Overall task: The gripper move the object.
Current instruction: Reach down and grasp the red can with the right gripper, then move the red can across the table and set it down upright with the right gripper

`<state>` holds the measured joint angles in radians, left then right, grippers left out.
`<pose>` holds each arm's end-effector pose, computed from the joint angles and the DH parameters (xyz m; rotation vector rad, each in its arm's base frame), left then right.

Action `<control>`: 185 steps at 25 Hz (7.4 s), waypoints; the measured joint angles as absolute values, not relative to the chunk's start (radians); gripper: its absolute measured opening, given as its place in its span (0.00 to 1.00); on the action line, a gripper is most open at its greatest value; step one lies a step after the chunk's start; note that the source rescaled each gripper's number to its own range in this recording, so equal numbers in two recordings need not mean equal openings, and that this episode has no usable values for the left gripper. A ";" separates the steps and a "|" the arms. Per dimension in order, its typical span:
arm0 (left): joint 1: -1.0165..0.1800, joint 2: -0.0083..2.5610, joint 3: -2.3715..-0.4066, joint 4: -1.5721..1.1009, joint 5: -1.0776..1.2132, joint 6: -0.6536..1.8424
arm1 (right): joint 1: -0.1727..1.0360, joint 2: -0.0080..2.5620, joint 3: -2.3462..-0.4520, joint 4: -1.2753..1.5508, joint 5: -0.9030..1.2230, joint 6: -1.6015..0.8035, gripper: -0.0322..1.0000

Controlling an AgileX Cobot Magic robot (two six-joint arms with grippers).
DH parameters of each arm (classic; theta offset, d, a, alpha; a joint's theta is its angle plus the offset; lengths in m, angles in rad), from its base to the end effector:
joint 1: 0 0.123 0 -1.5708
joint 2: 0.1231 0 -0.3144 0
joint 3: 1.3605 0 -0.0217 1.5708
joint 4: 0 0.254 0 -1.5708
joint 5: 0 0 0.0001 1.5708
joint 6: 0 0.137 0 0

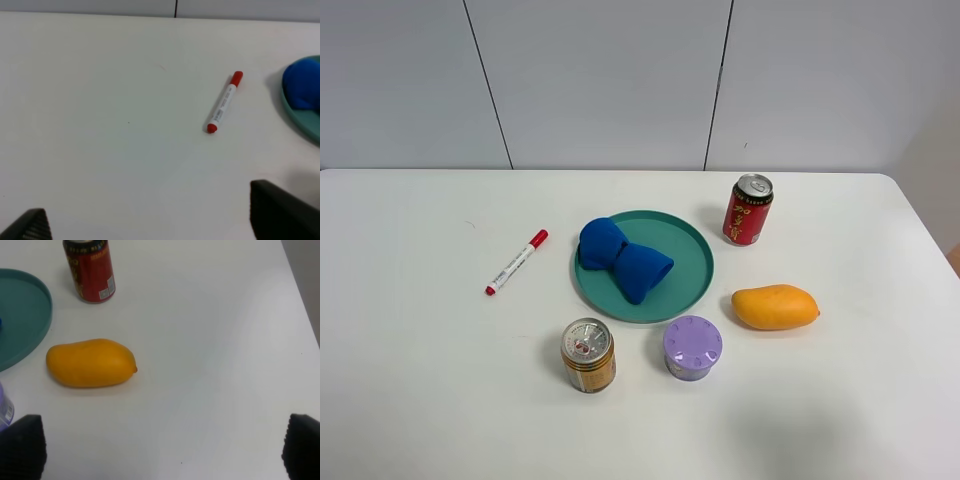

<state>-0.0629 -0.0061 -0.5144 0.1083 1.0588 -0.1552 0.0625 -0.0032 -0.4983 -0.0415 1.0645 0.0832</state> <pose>0.0075 0.0125 0.2633 -0.0992 2.0148 -0.0095 0.0090 -0.0044 0.2569 0.0232 2.0460 0.0412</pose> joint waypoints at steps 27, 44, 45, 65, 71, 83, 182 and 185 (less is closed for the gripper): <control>-0.063 -0.006 -0.514 0.108 1.059 -0.155 | 0.063 0.389 -0.804 -0.097 1.052 0.081 1.00; -0.063 -0.006 -0.514 0.108 1.059 -0.155 | 0.063 1.330 -1.234 -0.040 0.936 0.033 1.00; -0.063 -0.006 -0.514 0.108 1.059 -0.155 | 0.063 1.368 -1.254 -0.025 0.931 0.027 1.00; -0.063 -0.006 -0.514 0.108 1.059 -0.155 | 0.163 1.781 -1.300 0.194 0.566 -0.146 1.00; -0.063 -0.006 -0.514 0.108 1.059 -0.155 | 0.172 1.856 -1.301 0.193 0.500 -0.146 1.00; -0.063 -0.006 -0.514 0.108 1.059 -0.155 | 0.172 1.972 -1.301 0.192 0.396 -0.150 1.00; -0.063 -0.007 -0.514 0.108 1.059 -0.155 | 1.028 2.306 -1.809 0.180 0.603 -0.226 0.04; -0.063 -0.007 -0.514 0.108 1.059 -0.155 | 1.028 2.306 -1.809 0.183 0.605 -0.234 0.04</control>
